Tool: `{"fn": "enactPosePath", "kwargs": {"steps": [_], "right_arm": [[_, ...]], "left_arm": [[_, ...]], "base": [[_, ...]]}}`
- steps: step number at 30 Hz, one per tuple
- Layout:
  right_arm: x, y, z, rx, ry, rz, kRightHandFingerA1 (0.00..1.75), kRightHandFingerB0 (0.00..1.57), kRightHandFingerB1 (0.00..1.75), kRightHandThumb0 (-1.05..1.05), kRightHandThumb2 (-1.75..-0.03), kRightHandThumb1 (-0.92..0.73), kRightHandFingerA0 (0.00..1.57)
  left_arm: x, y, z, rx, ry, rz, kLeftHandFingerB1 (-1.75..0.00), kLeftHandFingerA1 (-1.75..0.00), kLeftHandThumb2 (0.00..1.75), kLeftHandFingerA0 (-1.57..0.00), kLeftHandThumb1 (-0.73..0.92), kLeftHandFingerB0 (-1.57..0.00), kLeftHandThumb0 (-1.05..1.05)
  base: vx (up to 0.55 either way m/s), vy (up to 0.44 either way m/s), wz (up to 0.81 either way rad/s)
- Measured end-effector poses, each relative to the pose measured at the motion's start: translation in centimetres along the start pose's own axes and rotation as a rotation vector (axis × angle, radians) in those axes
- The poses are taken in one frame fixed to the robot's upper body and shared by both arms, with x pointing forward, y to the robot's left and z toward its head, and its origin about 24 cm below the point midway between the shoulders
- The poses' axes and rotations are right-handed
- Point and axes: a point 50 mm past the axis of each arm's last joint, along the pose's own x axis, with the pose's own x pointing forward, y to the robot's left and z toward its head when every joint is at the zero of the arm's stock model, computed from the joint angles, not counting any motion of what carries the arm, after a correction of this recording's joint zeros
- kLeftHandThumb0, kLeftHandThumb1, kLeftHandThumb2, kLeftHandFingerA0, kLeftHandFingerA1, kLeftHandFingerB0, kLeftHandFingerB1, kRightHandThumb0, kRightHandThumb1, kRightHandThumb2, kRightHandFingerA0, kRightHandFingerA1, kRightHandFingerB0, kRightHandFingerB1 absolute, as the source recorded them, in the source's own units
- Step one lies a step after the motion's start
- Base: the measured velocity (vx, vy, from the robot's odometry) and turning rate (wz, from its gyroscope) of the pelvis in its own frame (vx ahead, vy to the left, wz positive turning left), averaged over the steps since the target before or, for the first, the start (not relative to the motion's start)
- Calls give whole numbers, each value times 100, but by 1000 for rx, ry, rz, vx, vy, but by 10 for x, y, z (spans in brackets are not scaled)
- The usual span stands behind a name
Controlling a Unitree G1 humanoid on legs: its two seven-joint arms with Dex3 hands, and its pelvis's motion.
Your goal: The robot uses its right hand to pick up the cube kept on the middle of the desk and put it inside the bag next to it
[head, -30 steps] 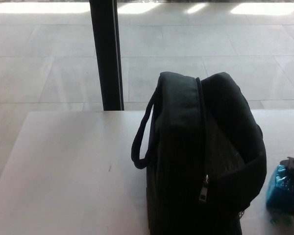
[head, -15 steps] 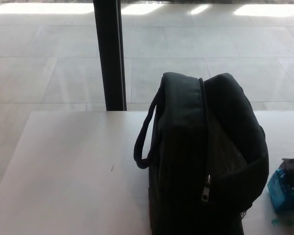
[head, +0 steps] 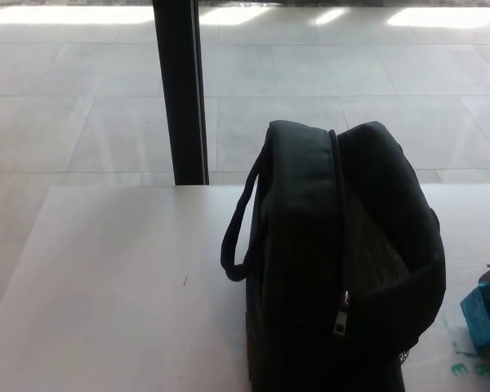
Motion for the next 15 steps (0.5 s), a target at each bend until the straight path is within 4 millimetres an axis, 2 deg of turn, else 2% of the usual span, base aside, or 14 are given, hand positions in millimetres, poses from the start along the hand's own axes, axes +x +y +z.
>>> {"fn": "enactPosePath", "kwargs": {"steps": [1,2,3,4,5,6,7,8,9,10,12,13,14,15], "right_arm": [[1,-6,-3,33,10,-30,172,73,131,-20,-87,-62,86],[1,-10,-5,45,14,-47,173,73,146,-19,-90,-62,84],[2,-14,-6,60,20,-65,170,73,146,-15,-95,-63,91],[3,-20,-9,83,29,-88,174,71,150,-20,-92,-64,81],[5,-30,-12,111,42,-118,175,71,150,-21,-91,-65,80],[8,-41,-15,136,52,-150,175,71,147,-14,-96,-65,96],[9,-48,-17,151,58,-172,173,71,146,-14,-97,-61,94],[11,-58,-20,175,67,-199,175,69,149,-19,-92,-62,79],[11,-64,-22,191,72,-217,172,69,141,-12,-87,-61,93],[12,-73,-24,214,77,-239,171,70,142,-14,-87,-60,85],[13,-80,-28,241,83,-263,171,70,142,-14,-87,-60,85],[13,-83,-30,255,87,-275,167,80,131,-14,-88,-57,80],[14,-85,-32,267,89,-284,159,83,116,-14,-80,-60,83],[14,-89,-35,302,97,-303,167,79,126,-14,-87,-59,81]], "left_arm": [[0,0,0,0,2,0,-51,-56,87,-24,49,-27,-73],[0,0,0,0,3,0,-40,-51,58,-28,62,-31,-62],[0,0,-1,0,4,-1,-50,-57,86,-26,47,-25,-72],[0,0,-1,0,3,0,-50,-57,86,-26,47,-24,-71],[0,0,-1,-2,3,1,-39,-50,58,-28,62,-30,-63],[0,0,-1,-2,4,1,-40,-49,57,-29,62,-30,-63],[0,1,-1,-2,4,1,-40,-49,58,-29,61,-31,-63],[0,1,-1,-2,4,2,-49,-57,86,-28,48,-24,-74],[0,1,-1,-2,5,2,-50,-56,86,-27,48,-27,-73],[0,1,-2,-2,6,3,-50,-56,86,-26,49,-25,-74],[0,1,-2,-4,8,4,-50,-56,86,-26,49,-25,-74],[0,1,-3,-5,11,4,-40,-49,57,-28,62,-31,-61],[0,1,-4,-7,13,5,-41,-50,57,-29,61,-33,-62],[-1,2,-5,-9,16,6,-42,-50,58,-29,61,-34,-60]], "base": [[0,0,0],[0,0,0],[0,0,0],[0,0,0],[0,0,0],[0,0,0],[0,0,0],[0,0,0],[0,0,0],[0,0,0],[0,0,0],[0,0,0],[0,0,0],[0,0,0]]}}
